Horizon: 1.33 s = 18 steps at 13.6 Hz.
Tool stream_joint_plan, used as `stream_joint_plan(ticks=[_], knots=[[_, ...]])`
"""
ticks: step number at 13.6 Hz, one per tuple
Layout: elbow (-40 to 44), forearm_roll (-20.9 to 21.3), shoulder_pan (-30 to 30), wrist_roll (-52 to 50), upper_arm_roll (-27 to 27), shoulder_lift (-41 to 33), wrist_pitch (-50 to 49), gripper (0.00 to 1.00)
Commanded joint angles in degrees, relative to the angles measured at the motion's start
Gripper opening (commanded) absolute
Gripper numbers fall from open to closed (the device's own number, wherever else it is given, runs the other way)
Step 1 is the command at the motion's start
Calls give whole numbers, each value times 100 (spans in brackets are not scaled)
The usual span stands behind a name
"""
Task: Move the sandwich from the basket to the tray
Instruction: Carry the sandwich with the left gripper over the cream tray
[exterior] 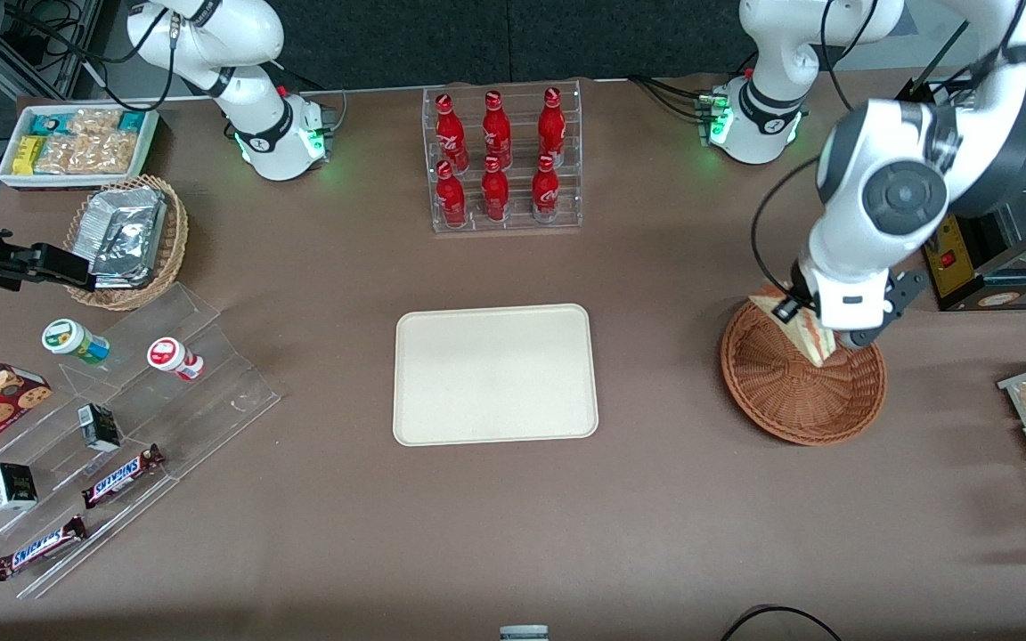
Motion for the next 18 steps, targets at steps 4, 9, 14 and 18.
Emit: stream_joint_plan(ticks=[4,9,14,18], knots=[[1964,-222,-914,-98,-530,1370,-707,0],[2815,-195,-1918,-89,-530,2582,-331,0],[2879,-161,-2489,-98,-530,3348,1154,0],[2913,383,-2587,-98,-538,3814,1499,0]])
